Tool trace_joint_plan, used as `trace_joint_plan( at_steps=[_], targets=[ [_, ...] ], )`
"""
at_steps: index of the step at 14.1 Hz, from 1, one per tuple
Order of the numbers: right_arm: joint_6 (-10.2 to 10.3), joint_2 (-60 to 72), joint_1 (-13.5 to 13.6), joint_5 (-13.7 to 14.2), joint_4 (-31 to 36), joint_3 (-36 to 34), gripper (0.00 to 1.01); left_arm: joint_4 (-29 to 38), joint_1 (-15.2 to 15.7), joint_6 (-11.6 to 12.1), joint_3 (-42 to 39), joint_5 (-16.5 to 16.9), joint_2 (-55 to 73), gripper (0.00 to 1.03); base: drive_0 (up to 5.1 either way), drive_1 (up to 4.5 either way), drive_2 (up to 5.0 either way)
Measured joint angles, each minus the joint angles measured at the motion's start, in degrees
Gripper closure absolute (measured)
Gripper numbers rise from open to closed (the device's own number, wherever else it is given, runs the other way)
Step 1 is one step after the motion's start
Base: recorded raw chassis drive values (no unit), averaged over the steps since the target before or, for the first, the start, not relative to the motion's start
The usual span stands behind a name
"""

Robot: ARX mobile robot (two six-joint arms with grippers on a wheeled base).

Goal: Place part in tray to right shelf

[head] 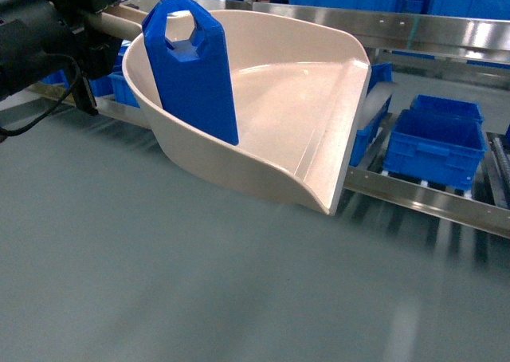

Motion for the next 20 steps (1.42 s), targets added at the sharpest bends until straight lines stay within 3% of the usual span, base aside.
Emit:
trace_joint_plan(
  at_steps=[20],
  targets=[
    [0.00, -0.24, -0.02, 0.04, 0.00, 0.00, 0.03, 0.02, -0.59, 0.00, 0.00, 0.50, 0.00, 0.91, -1.8, -1.77, -1.8]
  ],
)
